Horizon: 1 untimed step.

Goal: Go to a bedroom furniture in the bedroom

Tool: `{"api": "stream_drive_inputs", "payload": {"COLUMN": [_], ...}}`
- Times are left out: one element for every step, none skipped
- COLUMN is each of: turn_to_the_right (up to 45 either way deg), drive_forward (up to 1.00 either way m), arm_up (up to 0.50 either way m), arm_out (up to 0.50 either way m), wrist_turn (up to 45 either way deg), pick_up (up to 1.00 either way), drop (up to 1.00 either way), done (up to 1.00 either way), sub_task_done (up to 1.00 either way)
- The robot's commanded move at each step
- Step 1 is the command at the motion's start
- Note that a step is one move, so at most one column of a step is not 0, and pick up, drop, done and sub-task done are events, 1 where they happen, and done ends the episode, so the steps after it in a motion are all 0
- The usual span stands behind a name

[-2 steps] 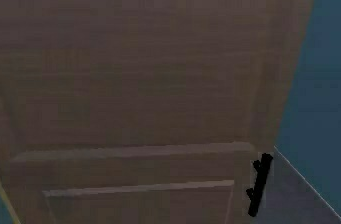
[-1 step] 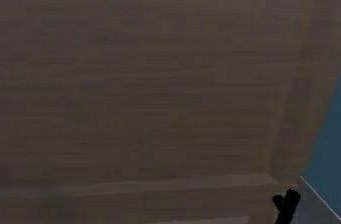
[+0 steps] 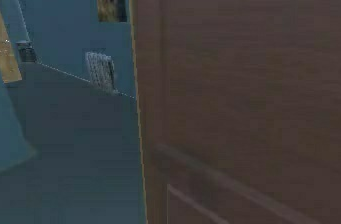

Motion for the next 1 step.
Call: {"api": "stream_drive_inputs", "payload": {"turn_to_the_right": [-36.0], "drive_forward": [0.0], "arm_up": [0.0], "arm_out": [0.0], "wrist_turn": [0.0], "pick_up": [0.0], "drop": [0.0], "done": [0.0], "sub_task_done": [0.0]}}
